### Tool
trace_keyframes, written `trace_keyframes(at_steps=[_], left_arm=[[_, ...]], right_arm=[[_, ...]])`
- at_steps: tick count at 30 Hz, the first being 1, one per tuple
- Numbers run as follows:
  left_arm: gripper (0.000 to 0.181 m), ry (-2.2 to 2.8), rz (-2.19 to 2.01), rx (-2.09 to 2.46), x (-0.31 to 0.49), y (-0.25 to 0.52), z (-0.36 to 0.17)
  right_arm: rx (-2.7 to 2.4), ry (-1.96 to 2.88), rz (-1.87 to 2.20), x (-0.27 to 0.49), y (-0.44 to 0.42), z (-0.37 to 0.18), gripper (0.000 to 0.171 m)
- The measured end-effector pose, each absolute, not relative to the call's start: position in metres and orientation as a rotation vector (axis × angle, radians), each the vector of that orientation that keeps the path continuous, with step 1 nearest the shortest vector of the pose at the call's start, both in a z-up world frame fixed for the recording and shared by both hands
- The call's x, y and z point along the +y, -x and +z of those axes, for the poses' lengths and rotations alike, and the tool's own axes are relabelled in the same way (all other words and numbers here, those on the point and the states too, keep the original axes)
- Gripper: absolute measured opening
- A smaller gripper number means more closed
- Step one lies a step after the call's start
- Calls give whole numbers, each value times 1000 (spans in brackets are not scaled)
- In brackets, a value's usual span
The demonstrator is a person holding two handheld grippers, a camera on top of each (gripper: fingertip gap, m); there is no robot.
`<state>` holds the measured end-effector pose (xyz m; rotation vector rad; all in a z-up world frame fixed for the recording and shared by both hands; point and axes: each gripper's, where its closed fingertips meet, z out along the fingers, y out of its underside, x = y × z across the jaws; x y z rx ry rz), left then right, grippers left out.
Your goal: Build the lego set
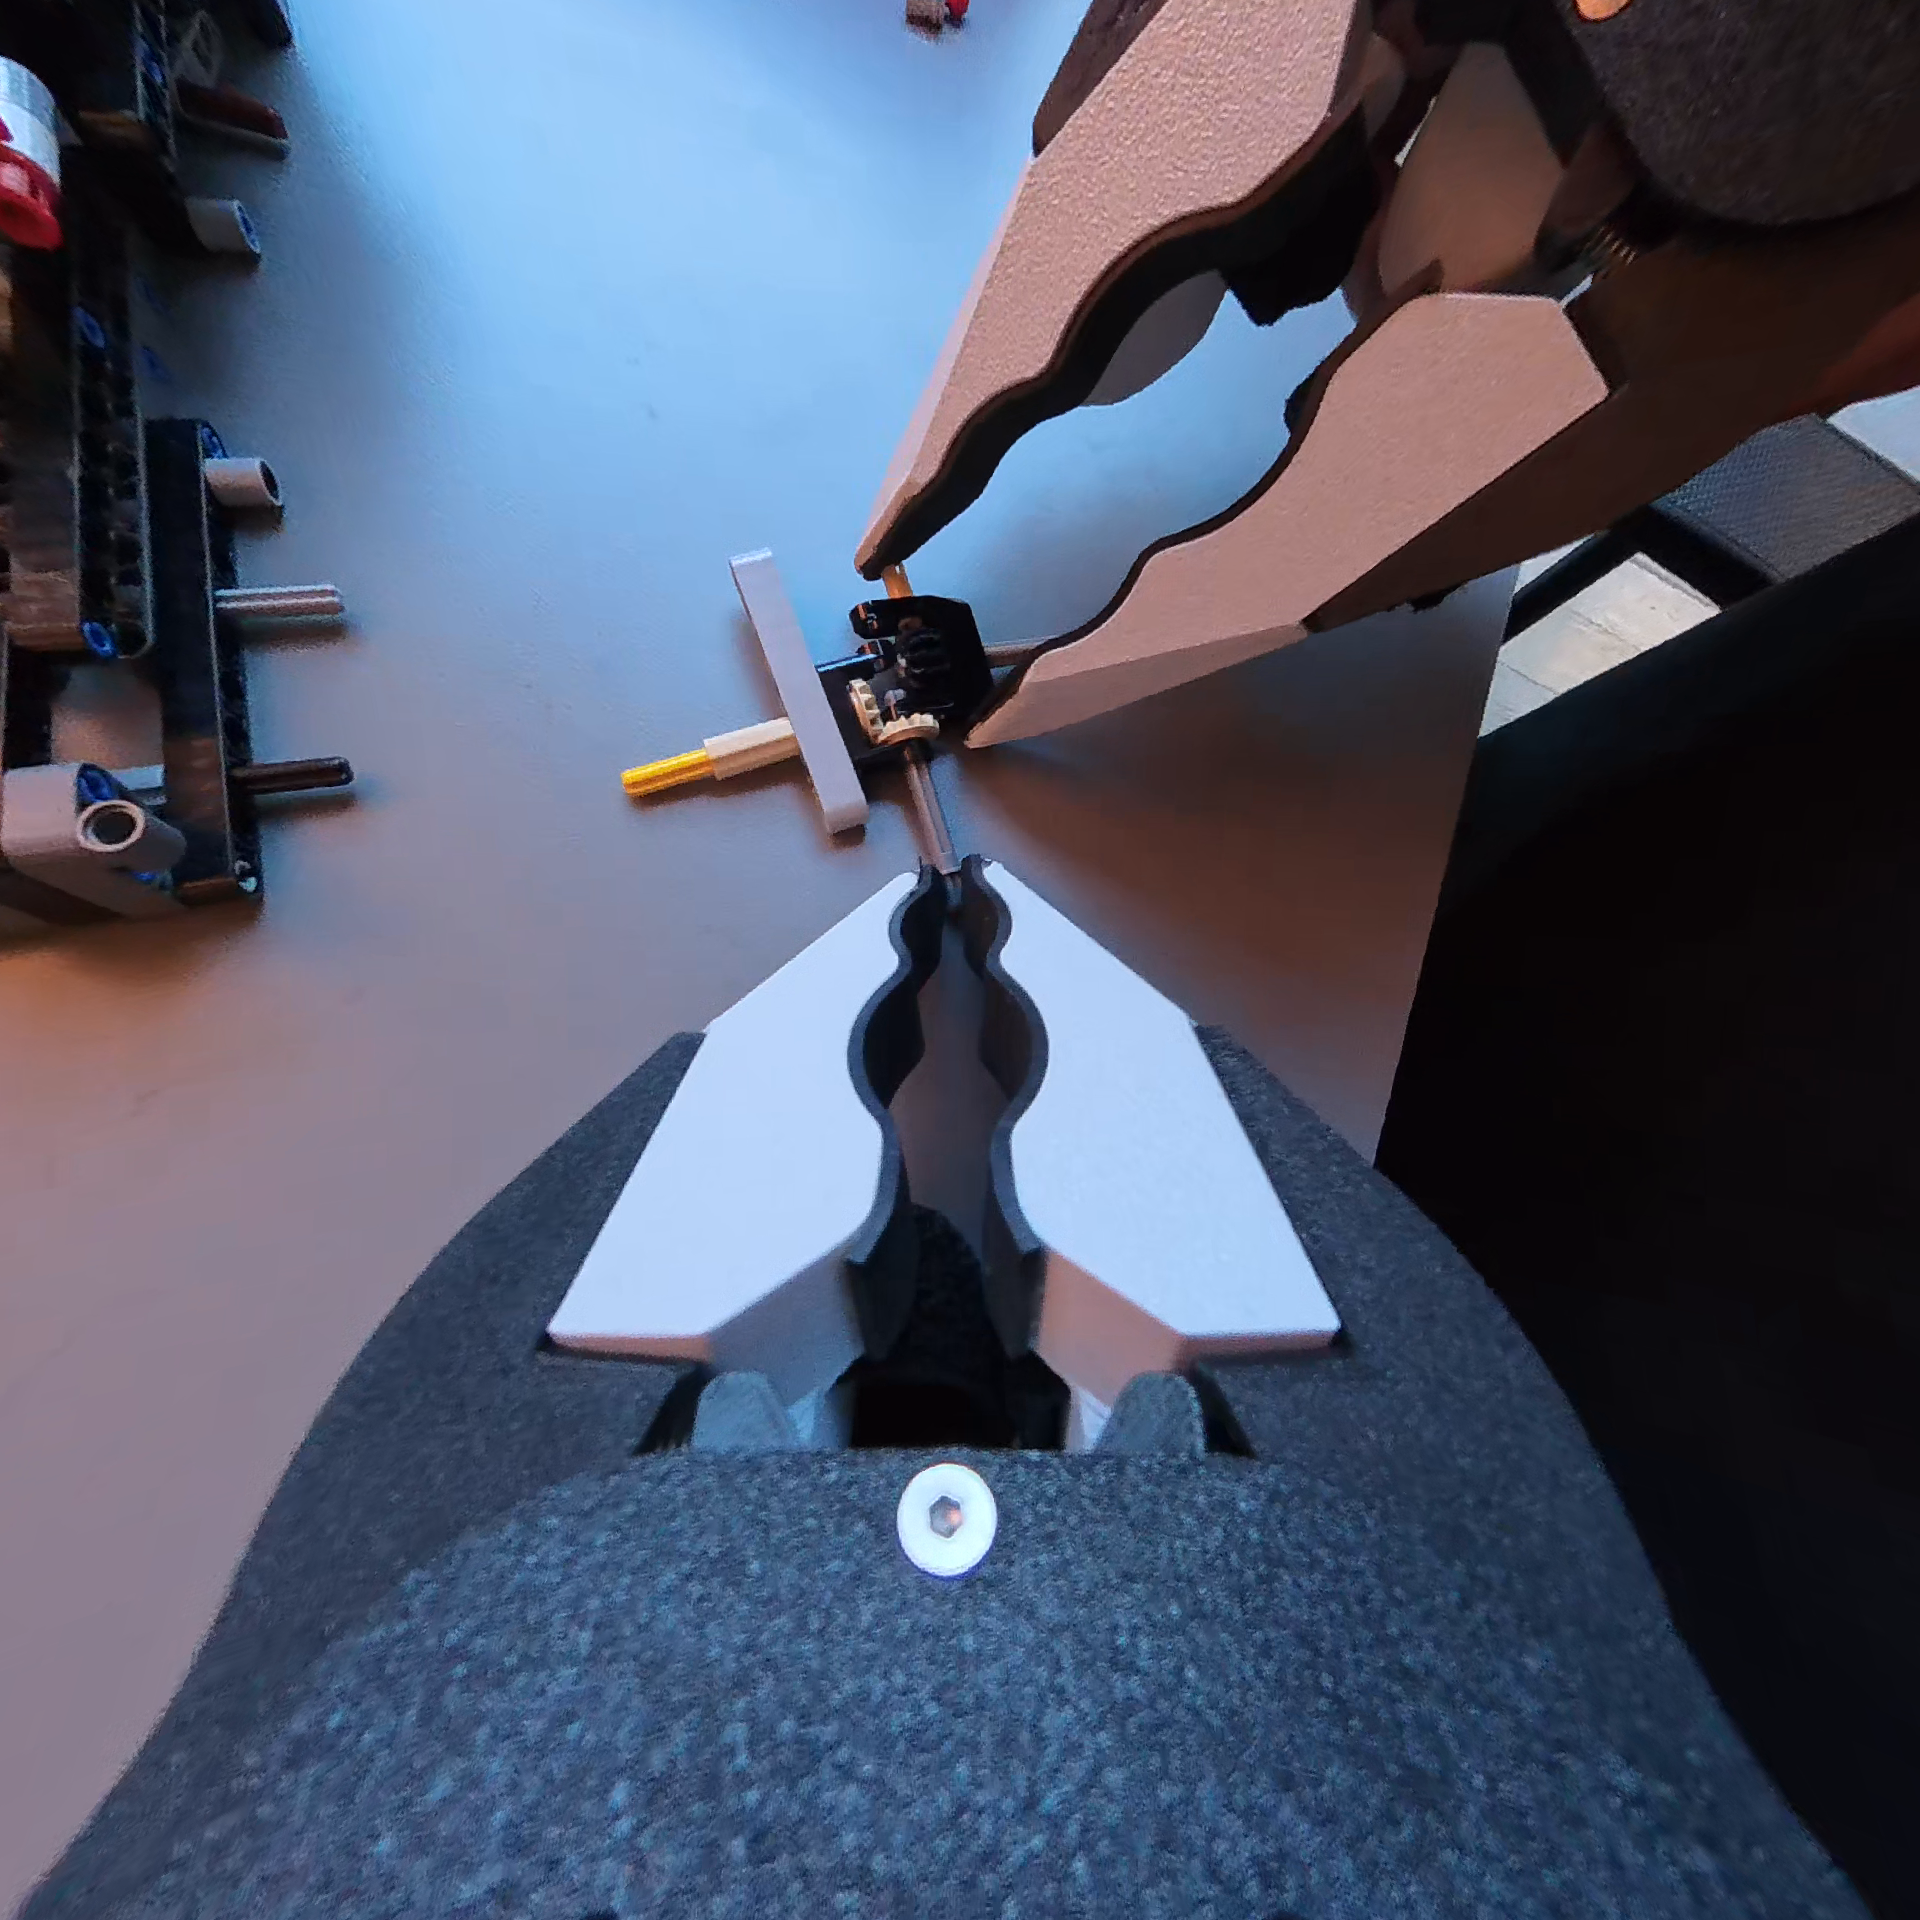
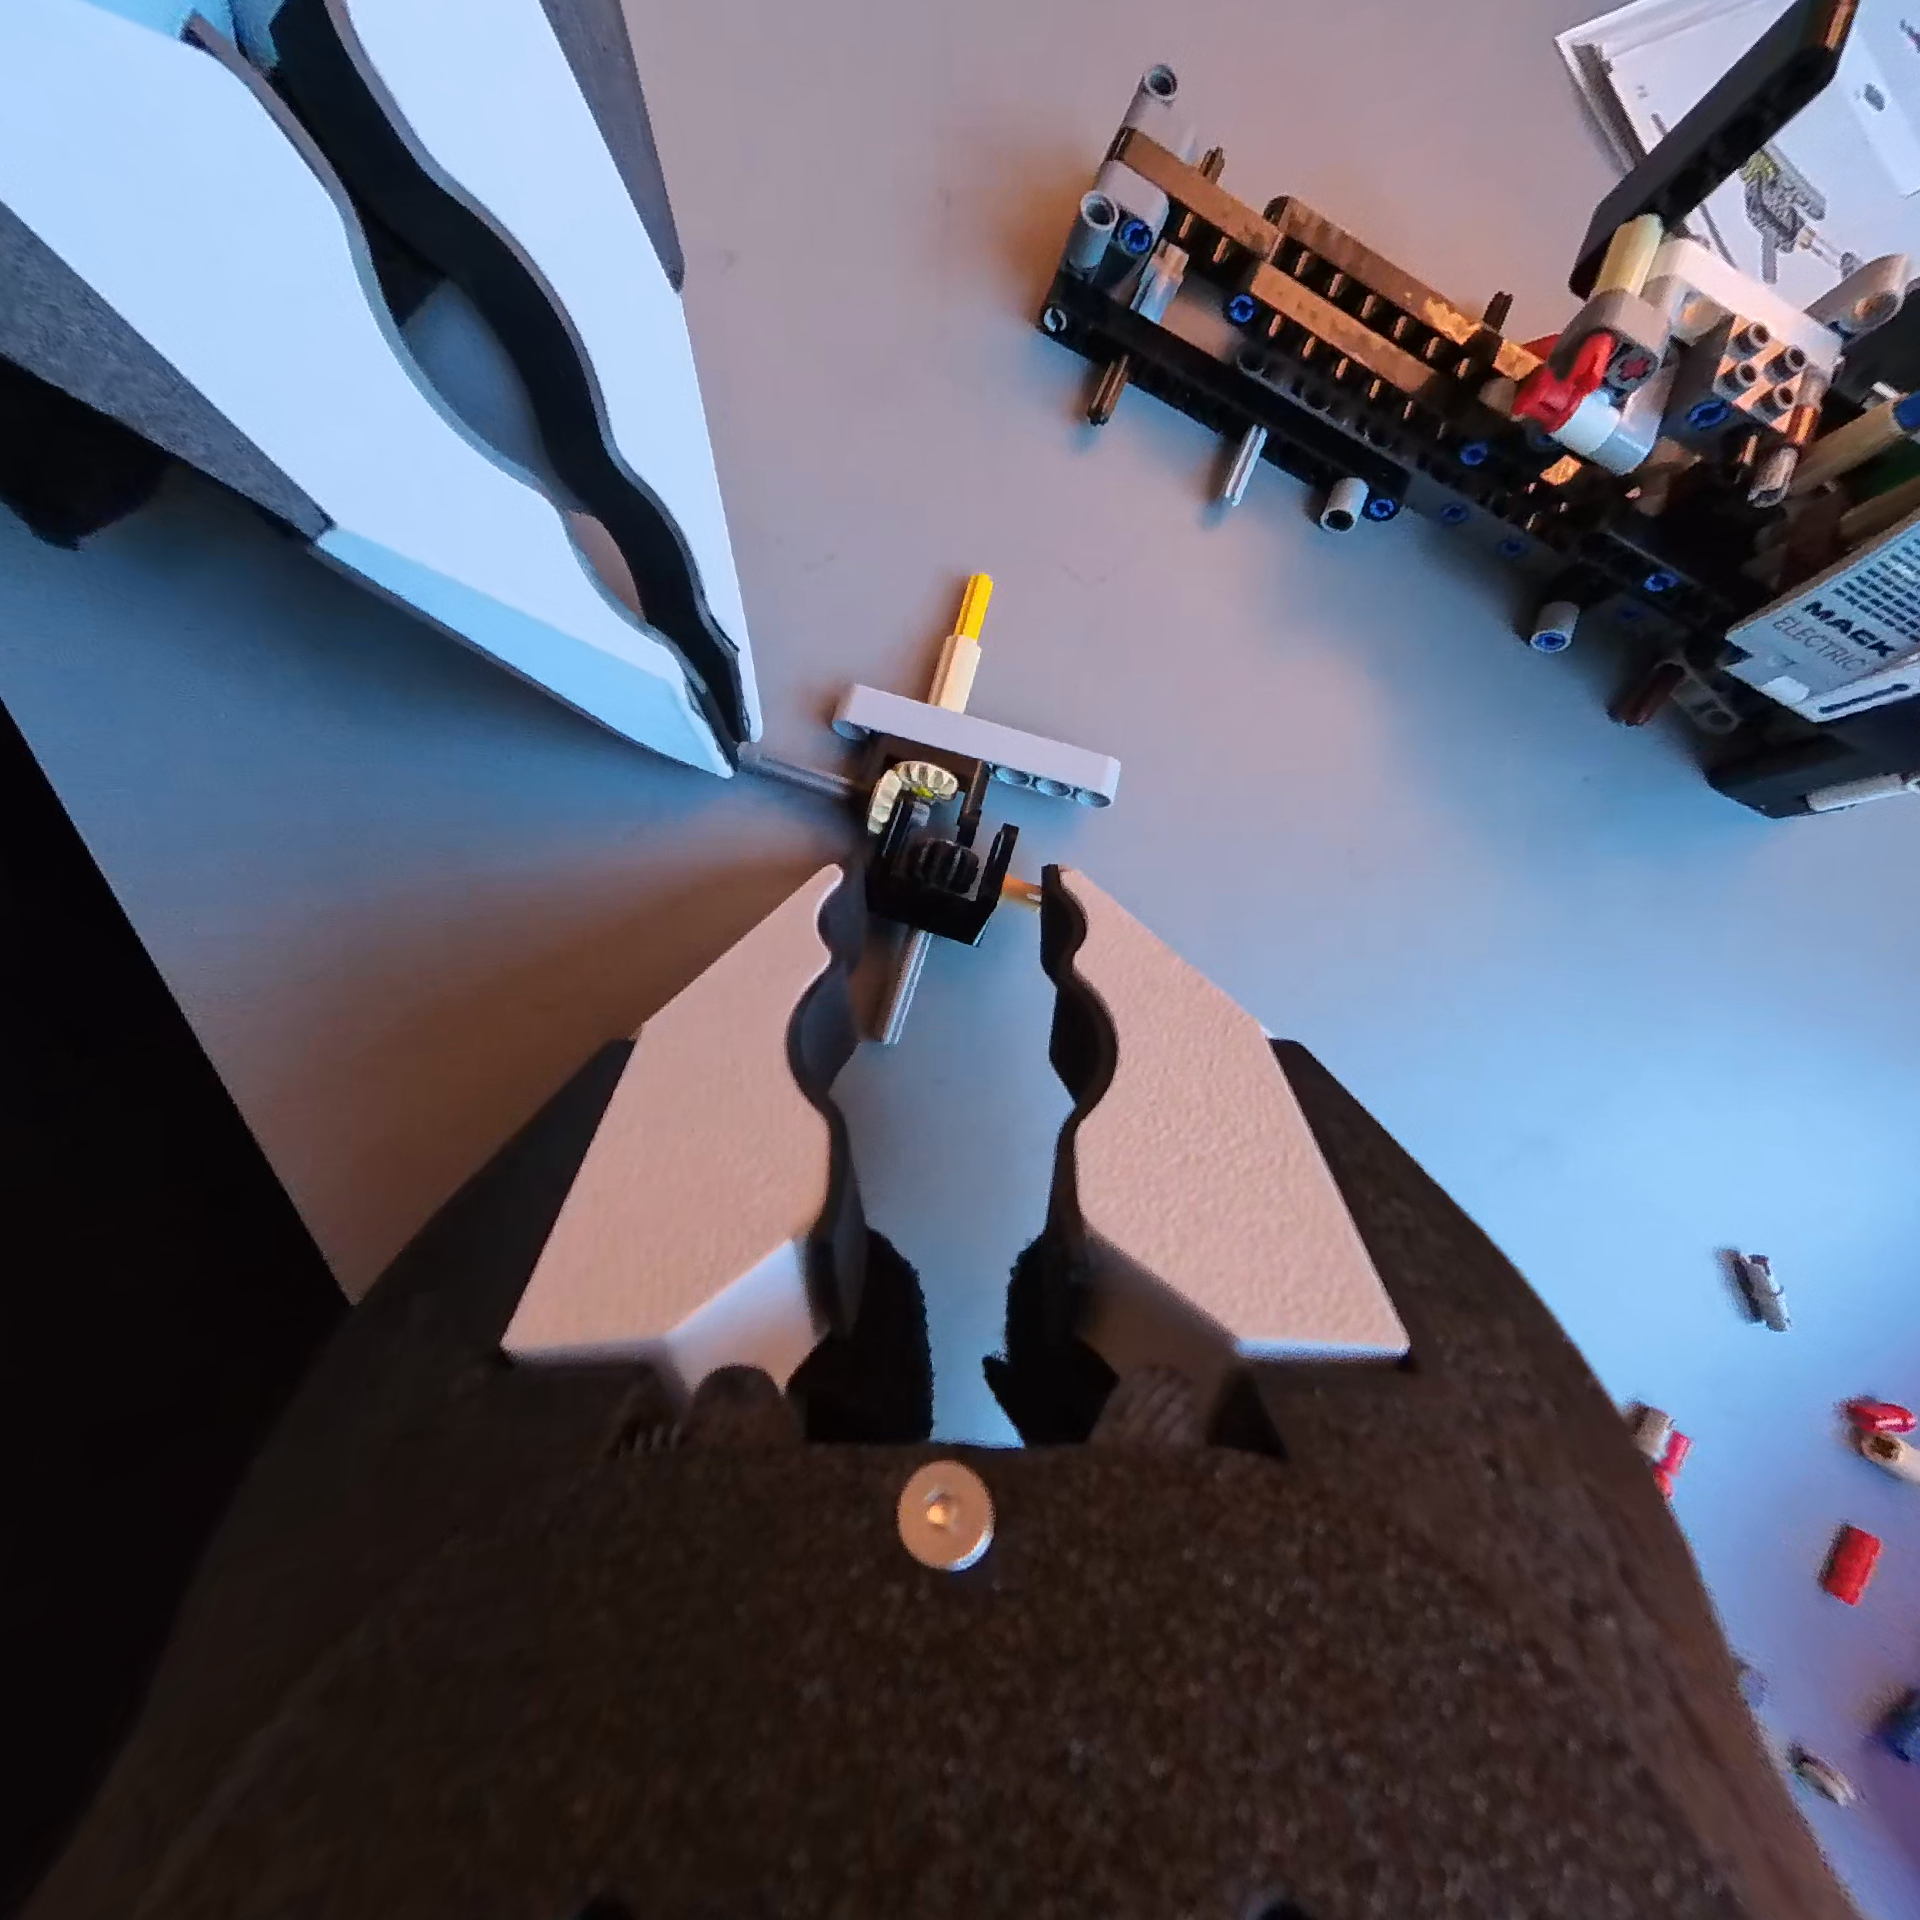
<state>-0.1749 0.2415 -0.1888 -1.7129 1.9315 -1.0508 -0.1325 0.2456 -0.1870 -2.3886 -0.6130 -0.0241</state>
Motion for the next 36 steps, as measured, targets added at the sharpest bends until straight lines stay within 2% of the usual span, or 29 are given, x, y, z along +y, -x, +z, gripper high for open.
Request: trace_keyframes(at_steps=[19,28,36], left_arm=[[0,1738,-1047,1900,240,170,-189],[1,1925,-1069,1697,242,165,-189],[0,1956,-1070,1653,240,166,-189]], right_arm=[[-652,2382,9,246,134,-188,32],[-553,2442,127,247,129,-188,33],[-765,2416,170,248,130,-187,34]])
